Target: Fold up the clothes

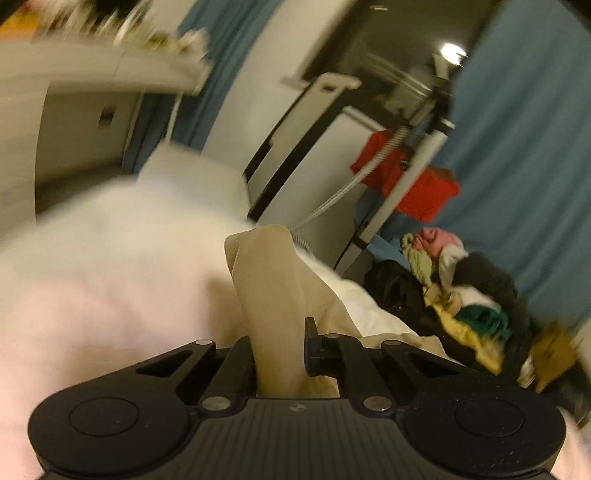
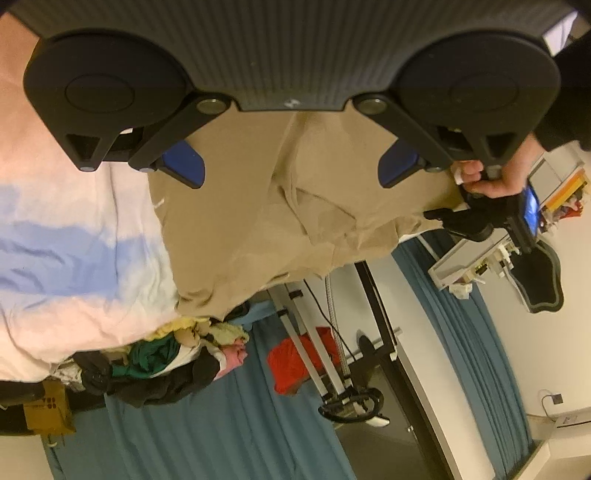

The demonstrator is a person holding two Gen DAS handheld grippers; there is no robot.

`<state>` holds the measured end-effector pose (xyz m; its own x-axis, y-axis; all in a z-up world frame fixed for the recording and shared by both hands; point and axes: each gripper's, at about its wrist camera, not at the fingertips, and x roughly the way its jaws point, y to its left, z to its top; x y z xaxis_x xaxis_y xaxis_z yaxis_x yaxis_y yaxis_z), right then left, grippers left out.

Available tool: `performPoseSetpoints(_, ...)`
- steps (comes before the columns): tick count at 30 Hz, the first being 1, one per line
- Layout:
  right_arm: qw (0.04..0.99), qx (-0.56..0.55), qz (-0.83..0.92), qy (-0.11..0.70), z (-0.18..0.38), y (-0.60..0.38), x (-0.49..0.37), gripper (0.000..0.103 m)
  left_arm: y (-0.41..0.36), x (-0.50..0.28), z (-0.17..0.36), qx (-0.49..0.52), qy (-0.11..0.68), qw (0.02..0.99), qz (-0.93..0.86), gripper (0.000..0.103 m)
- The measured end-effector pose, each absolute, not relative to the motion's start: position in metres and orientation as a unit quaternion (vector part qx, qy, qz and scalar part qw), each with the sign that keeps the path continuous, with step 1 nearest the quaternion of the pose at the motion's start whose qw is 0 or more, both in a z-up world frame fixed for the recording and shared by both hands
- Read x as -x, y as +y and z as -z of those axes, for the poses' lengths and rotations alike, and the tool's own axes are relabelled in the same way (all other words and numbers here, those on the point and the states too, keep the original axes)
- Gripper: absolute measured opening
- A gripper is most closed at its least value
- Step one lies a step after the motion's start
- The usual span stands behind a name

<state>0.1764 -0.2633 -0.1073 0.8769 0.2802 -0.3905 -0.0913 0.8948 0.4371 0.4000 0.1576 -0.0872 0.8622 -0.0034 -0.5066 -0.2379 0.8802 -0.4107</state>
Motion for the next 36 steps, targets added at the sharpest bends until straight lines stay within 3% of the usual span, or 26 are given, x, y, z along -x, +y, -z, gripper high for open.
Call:
performPoseSetpoints(4,0.948,-0.201,-0.077,0.236,0.099,-0.267,-0.168,0.102,0.101,-0.389,0.035,0.118,0.238,0.963,-0.052,0.005)
performPoseSetpoints(12,0.952,-0.191,-0.028,0.239,0.098,-0.287,-0.144,0.102,-0.058,-0.371,-0.024,-0.01,0.232,0.973,0.009,0.005)
performPoseSetpoints(18,0.951,-0.205,-0.027,0.23,0.094,-0.311,-0.138,0.102,-0.171,-0.387,0.013,-0.07,0.266,0.961,0.039,0.005)
performPoseSetpoints(23,0.945,-0.241,-0.011,0.22,0.098,-0.343,-0.142,0.102,-0.2,-0.416,0.089,-0.07,0.324,0.943,0.042,0.009)
performPoseSetpoints(26,0.941,-0.254,-0.008,0.224,0.104,-0.352,-0.15,0.102,-0.199,-0.428,0.12,-0.062,0.359,0.929,0.066,0.04)
performPoseSetpoints(30,0.939,-0.257,-0.012,0.226,0.111,-0.353,-0.159,0.102,-0.179,-0.424,0.119,-0.051,0.353,0.93,0.087,0.065)
performPoseSetpoints(36,0.939,-0.254,-0.032,0.229,0.109,-0.342,-0.16,0.102,-0.089,-0.336,0.069,0.022,0.375,0.909,0.178,0.076)
